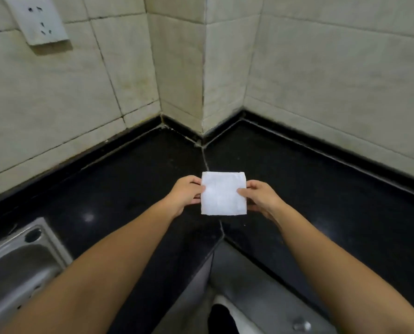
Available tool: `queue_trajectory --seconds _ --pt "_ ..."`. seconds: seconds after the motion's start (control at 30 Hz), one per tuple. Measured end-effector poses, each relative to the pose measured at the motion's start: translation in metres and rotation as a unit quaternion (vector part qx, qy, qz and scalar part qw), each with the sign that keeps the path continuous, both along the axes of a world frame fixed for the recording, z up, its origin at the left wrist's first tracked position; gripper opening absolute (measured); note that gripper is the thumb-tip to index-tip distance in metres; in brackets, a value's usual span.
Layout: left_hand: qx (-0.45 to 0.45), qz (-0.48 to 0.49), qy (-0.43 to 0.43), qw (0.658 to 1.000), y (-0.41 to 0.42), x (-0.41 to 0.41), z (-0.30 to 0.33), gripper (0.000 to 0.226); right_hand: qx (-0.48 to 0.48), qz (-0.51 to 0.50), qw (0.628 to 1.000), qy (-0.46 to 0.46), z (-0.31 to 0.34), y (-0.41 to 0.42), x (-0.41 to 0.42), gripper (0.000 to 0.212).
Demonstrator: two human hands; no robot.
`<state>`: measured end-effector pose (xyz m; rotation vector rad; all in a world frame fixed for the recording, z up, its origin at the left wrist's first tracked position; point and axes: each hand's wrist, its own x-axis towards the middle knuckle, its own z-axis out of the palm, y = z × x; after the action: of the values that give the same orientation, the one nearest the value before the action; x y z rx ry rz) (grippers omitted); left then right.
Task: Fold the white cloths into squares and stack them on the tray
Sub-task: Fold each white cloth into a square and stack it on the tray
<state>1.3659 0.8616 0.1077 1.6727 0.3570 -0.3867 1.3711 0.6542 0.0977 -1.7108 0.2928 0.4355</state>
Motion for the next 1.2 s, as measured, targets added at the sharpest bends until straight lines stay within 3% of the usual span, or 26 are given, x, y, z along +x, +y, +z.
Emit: queue_trajectory --seconds 0.27,0.6,0.93,1.2 --pt "-0.007 -0.209 0.000 0.978 -0.153 -0.068 0.008 0.019 0.042 -0.212 0.976 -0.020 0.007 -0.144 -0.159 0.016" --pt "-0.025 -0.458 -0.009 0.889 -0.395 -0.242 0.008 0.018 0.023 -0.449 0.892 -0.042 0.016 -0.318 -0.425 0.005" --pt "-0.075 -0.589 0.012 0.805 -0.621 -0.504 0.002 0.012 -0.013 -0.597 0.801 -0.027 0.032 -0.475 -0.714 0.013" --pt "-0.098 -0.640 0.000 0.762 -0.760 -0.597 0.030 0.012 -0.044 -0.648 0.759 -0.043 0.056 -0.588 -0.810 0.012"
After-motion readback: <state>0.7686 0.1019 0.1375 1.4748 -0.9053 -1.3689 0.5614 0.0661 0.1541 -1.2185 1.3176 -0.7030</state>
